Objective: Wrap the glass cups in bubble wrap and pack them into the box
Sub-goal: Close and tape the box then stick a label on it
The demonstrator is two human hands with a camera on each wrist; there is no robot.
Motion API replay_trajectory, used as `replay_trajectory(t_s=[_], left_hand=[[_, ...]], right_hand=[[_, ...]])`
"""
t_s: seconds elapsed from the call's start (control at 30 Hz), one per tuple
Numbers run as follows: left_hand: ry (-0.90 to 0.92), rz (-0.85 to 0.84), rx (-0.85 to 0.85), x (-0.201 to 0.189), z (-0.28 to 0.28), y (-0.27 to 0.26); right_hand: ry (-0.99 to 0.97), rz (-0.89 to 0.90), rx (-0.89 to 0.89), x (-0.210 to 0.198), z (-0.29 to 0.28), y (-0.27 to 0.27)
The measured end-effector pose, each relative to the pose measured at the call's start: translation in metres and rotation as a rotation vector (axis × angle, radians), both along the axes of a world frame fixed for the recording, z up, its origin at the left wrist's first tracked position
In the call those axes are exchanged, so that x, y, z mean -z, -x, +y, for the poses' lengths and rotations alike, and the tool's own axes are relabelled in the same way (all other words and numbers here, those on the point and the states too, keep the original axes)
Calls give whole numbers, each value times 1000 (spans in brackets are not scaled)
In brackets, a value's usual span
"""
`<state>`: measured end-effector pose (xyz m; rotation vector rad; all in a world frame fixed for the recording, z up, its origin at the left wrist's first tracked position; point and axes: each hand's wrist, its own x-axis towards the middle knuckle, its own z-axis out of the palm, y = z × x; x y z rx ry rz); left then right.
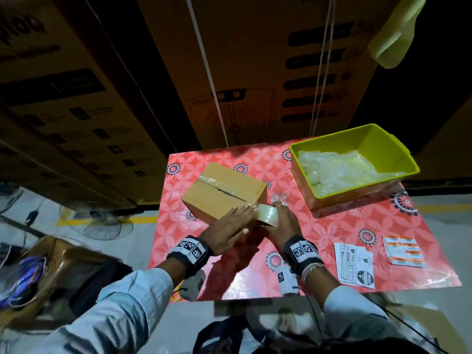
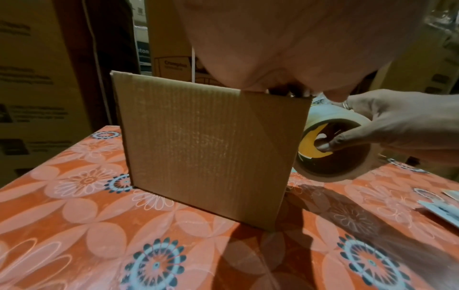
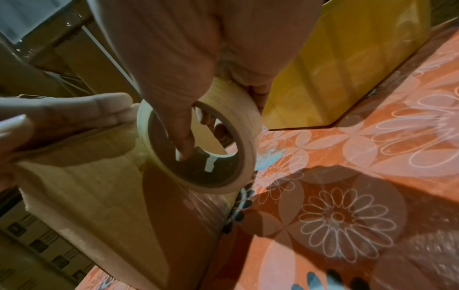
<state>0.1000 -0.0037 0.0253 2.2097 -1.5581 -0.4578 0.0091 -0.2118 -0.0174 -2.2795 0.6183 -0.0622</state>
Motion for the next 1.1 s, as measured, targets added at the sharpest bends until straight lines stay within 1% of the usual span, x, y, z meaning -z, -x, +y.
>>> replay_trajectory(t_s=[0.07,0.13,0.23,0.33,0.43,0.5,0.57,0.7,0.8,0.87,1.0,1.1], left_hand=[[54,65,-90,-7,11,10],[134,65,-223,-15,30,22],[269,45,-428,-21,67,37],[348,98,-714,-12,118,45],[300,159,-1000,12,174,53],[245,248,-1162,23,197,58],[194,364,-1271,35,214,63],[68,534,-1361,69,237,71],[48,655,-1339,104,251,74],[91,737,-1318,118,252,77],[164,767,-1328,117,243,80],[251,957,-1418,117,239,76]], right_hand=[[25,41,-32,-10,0,5],[35,53,-56,-20,-1,13],[99,-48,-60,-39,3,24],[121,-194,-103,-62,27,33],[46,-204,-263,-71,66,33],[-22,-152,-401,-65,93,29],[-91,-68,-507,-55,121,21],[-90,157,-633,-29,180,7],[-98,300,-621,5,217,0],[-81,351,-596,28,235,-1],[-33,423,-525,59,262,9],[-70,394,-406,64,273,8]])
